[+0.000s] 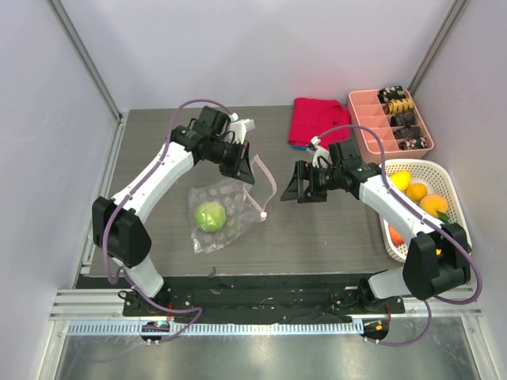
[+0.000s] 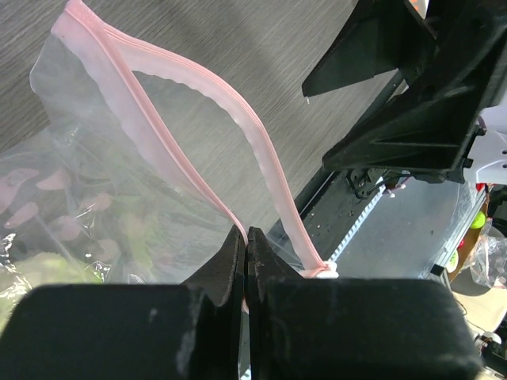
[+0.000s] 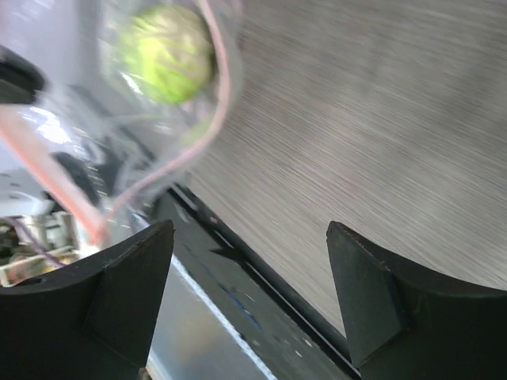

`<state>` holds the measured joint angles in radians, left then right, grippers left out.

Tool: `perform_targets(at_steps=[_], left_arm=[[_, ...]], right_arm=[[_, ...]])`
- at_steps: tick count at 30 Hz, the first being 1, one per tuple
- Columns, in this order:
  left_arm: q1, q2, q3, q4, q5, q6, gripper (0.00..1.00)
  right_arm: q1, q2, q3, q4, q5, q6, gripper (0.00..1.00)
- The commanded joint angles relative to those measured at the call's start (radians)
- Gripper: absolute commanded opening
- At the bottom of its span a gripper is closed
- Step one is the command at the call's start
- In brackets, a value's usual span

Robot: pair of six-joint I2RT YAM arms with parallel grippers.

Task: Place the food in the zip-top bag and seal the zipper
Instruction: Adjust the zipper food storage bag at the center of the board.

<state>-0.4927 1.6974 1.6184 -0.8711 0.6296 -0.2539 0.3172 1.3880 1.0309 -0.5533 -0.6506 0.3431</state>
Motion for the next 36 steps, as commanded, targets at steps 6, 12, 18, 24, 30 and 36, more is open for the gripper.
perform_targets(at_steps=[6, 12, 18, 24, 30, 36], left_arm=[[0.008, -0.062, -0.015, 0.003, 0.001, 0.033, 0.00], [0.006, -0.097, -0.011, -0.029, -0.007, 0.042, 0.00], [0.008, -0.142, -0.008, -0.095, -0.063, 0.065, 0.00], [0.008, -0.182, 0.064, -0.187, -0.250, 0.100, 0.07], [0.008, -0.199, 0.095, -0.275, -0.305, 0.143, 0.05], [0.008, -0.209, 0.188, -0.278, -0.183, 0.122, 0.00]], right_arm=[[0.055, 0.041, 0.027, 0.331, -0.078, 0.208, 0.83], [0.128, 0.129, 0.040, 0.320, -0.018, 0.198, 0.67], [0.097, 0.092, 0.121, 0.196, -0.010, 0.152, 0.01], [0.056, -0.088, 0.231, -0.006, -0.089, 0.166, 0.01], [0.068, -0.202, 0.179, -0.066, -0.129, 0.218, 0.01], [0.088, -0.164, 0.257, -0.106, -0.136, 0.235, 0.01]])
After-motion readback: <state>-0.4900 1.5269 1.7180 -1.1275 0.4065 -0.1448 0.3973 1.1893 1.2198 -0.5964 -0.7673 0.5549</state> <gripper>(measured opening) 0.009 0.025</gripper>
